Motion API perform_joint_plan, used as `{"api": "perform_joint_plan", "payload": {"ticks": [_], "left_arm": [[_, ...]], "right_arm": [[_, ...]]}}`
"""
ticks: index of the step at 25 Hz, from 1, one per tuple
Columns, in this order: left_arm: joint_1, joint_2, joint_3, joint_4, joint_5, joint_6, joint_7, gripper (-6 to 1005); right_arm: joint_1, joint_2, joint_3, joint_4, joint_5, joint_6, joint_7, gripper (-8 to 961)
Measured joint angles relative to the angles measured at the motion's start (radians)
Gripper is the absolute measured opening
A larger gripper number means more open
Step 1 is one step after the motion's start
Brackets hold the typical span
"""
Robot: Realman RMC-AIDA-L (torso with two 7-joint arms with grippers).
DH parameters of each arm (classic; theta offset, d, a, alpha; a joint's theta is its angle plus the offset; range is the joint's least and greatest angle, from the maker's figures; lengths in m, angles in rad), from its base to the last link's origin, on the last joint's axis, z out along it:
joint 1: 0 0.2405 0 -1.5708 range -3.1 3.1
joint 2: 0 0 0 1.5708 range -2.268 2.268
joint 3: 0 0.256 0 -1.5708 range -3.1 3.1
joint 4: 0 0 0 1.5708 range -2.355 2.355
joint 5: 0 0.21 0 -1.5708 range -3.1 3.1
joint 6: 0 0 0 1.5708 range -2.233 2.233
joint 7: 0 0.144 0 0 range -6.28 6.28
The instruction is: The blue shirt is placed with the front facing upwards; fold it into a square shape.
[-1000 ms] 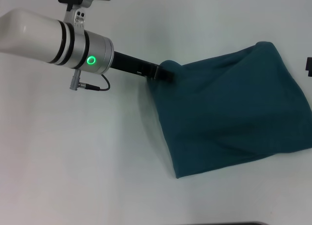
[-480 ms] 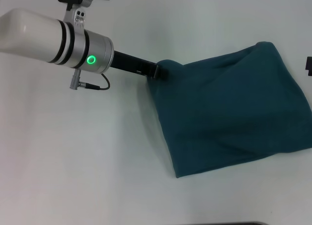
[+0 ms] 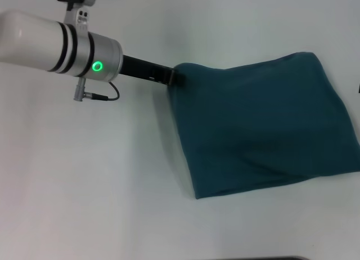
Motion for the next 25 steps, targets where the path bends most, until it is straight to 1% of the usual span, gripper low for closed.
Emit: {"api": "perform_joint_plan", "payload": {"ticks": [1,7,9,10,13,19,22,25], "left_arm": [[0.0,0.0,0.0,0.0,0.0,0.0,0.0,0],[0.012,0.021,-0.006,-0.002,0.001,-0.001,-0.003,1],[0.014,0.025,-0.008,-0.003,0.001,-0.001,-0.003,1],[0.016,0.035,-0.014,-0.004,0.001,0.002,-0.004,1],[0.016,0.048,-0.019,-0.005,0.001,0.017,-0.004,1],[0.016,0.049,-0.018,-0.013,0.001,0.038,0.0,0],[0.016,0.051,-0.018,-0.025,0.001,0.047,-0.002,0],[0.016,0.053,-0.019,-0.037,0.001,0.057,-0.004,0]], "right_arm": [[-0.004,-0.001,0.001,0.0,0.001,-0.004,-0.004,776],[-0.015,-0.004,0.012,0.0,0.003,-0.015,-0.01,775],[-0.015,-0.004,0.013,0.0,0.004,-0.015,-0.01,776],[-0.014,-0.004,0.013,0.0,0.004,-0.015,-0.01,776],[-0.011,-0.004,0.013,0.0,0.004,-0.016,-0.009,775],[-0.004,-0.004,0.004,0.003,0.0,-0.017,-0.003,775],[-0.004,-0.01,0.003,0.004,-0.011,-0.018,0.003,776],[-0.003,-0.015,0.001,0.011,-0.061,-0.018,0.013,776]]}}
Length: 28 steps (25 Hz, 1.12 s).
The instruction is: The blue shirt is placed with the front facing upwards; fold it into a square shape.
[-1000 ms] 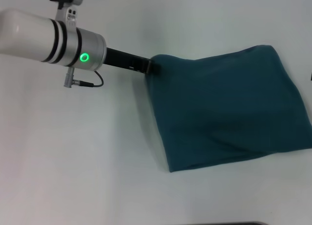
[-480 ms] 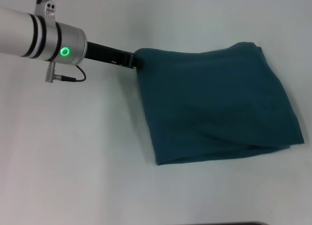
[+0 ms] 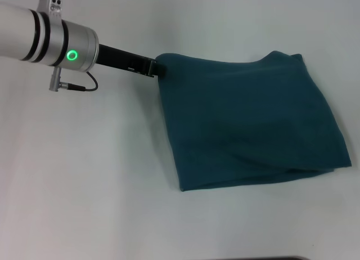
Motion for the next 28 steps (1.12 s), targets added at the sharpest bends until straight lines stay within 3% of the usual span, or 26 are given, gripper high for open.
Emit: {"api": "perform_joint_plan", "payload": {"ticks": [10,19,28], "left_arm": [[-0.003,-0.004,0.009,-0.002,0.001,0.007,0.006,0],[0.0,-0.006,0.01,-0.002,0.002,0.004,0.007,1],[-0.002,-0.008,0.009,-0.001,0.014,0.0,0.009,0]], "right_arm": [[0.018,0.024,-0.023,0.043,-0.075,0.063,-0.001,775],[0.041,0.053,-0.055,0.067,-0.076,0.122,-0.007,703],[0.041,0.061,-0.082,0.071,-0.087,0.131,-0.008,631]]}}
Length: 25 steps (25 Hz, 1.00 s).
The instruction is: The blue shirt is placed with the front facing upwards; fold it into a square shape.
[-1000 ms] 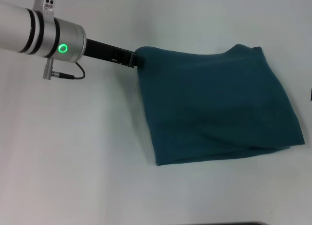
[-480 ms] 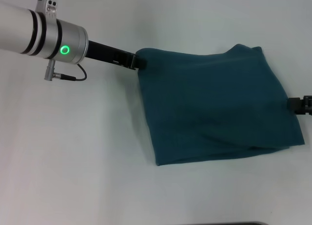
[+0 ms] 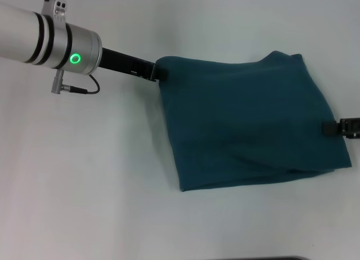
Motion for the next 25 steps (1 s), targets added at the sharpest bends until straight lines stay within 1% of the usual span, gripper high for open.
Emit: {"api": "perform_joint_plan", "payload": {"ticks": [6,11,17,22,25], "left_arm": [[-0.003,0.0,0.0,0.0,0.001,-0.002,0.0,0],[-0.005,0.0,0.0,0.0,0.001,-0.002,0.0,1],[-0.009,-0.002,0.0,0.0,0.006,-0.002,-0.001,0],[-0.009,-0.003,0.0,-0.001,0.009,-0.002,-0.004,0],[-0.01,-0.003,0.0,-0.002,0.009,-0.002,-0.005,1]], "right_arm": [[-0.005,-0.001,-0.008,0.011,-0.013,-0.001,-0.013,552],[-0.014,-0.007,-0.01,0.011,-0.015,-0.003,-0.016,514],[-0.007,-0.006,-0.012,0.019,-0.053,0.002,-0.035,421],[-0.007,-0.009,-0.011,0.018,-0.059,0.003,-0.041,207],[-0.011,-0.012,-0.013,0.016,-0.061,0.001,-0.042,138]]}}
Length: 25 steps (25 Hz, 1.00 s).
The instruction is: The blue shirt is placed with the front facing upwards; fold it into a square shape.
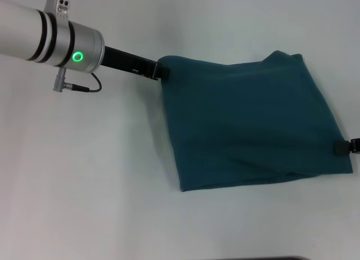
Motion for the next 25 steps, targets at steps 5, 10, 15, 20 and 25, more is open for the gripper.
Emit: {"api": "perform_joint_plan", "payload": {"ticks": [5,10,15,20,25], "left_arm": [[-0.005,0.0,0.001,0.0,0.0,0.0,0.0,1],[-0.01,0.0,0.002,0.005,0.003,0.0,0.0,1],[-0.011,0.0,0.001,0.007,0.003,0.0,0.0,2],[-0.011,0.0,0.001,0.008,0.004,0.0,0.0,4],[-0.007,0.0,0.001,0.0,0.005,0.009,-0.002,5]], "right_arm": [[-0.005,-0.005,-0.01,0.004,-0.004,0.0,0.0,23],[-0.007,-0.005,-0.01,0.006,-0.032,0.015,0.005,25],[-0.007,-0.004,-0.004,0.006,-0.043,0.03,0.012,26],[-0.007,-0.004,-0.002,0.003,-0.043,0.031,0.012,28],[-0.015,-0.014,0.007,-0.004,-0.04,0.025,0.013,29]]}}
